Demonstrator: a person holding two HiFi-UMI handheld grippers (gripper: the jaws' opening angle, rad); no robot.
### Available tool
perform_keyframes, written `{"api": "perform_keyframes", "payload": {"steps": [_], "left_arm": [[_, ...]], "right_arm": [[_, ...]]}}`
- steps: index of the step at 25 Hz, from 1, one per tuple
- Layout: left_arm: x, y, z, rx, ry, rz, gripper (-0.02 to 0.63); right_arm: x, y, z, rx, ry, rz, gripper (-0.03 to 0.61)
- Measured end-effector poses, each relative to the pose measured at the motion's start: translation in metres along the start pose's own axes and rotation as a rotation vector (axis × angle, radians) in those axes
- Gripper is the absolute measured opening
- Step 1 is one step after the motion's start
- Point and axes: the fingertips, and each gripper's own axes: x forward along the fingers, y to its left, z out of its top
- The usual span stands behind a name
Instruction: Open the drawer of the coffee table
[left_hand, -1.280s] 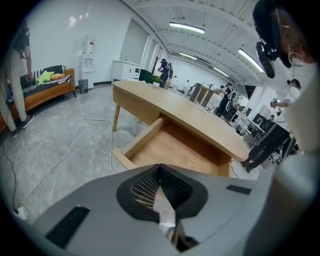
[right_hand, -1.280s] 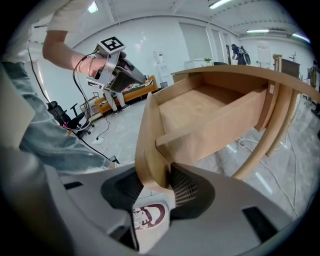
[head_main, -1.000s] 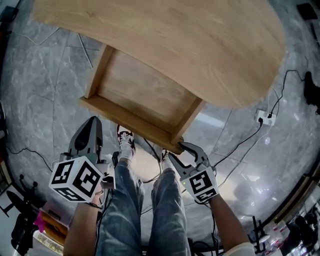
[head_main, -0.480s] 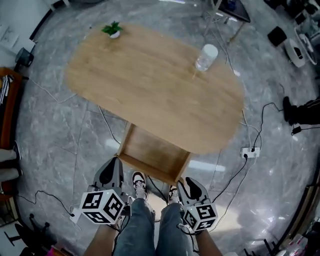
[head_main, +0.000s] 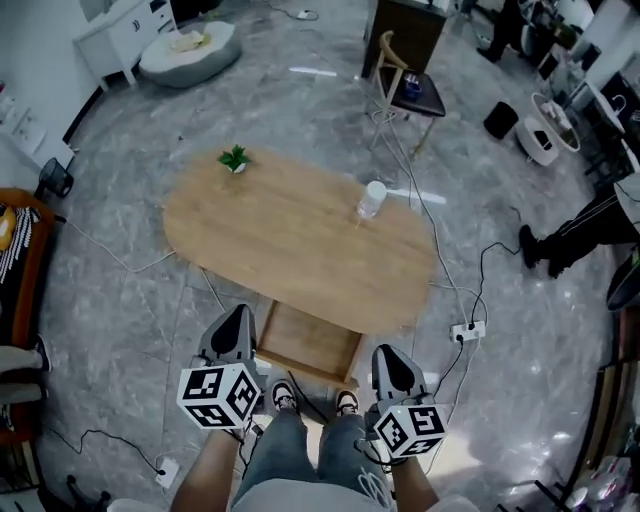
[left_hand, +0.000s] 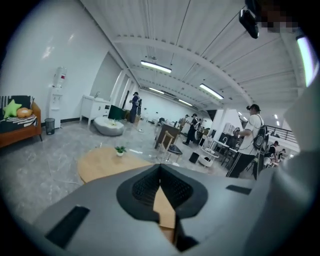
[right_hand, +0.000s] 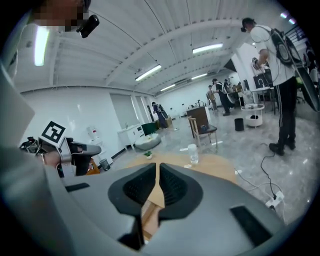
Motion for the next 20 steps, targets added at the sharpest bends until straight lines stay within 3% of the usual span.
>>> {"api": "perform_keyframes", "payload": {"steps": [6, 12, 16, 20], "left_arm": [[-0.026, -0.005, 0.057, -0.011, -0.021, -0.015, -0.008], [-0.036, -0.024, 0.121, 0.084, -0.126, -0.114, -0.008], [-0.038, -0.037, 0.144, 0.174, -0.157, -0.159, -0.008], [-0.034, -0.039, 0.146, 0.192, -0.148, -0.175, -0.008]], "right_arm": [[-0.028, 0.006, 0.071, -0.022, -0.098, -0.080, 0.000], [-0.057, -0.011, 0.126, -0.012, -0.198, -0.209, 0.000], [-0.082, -0.028, 0.139, 0.007, -0.234, -0.286, 0.000], [-0.092, -0.039, 0.135, 0.037, -0.242, -0.340, 0.000]]}}
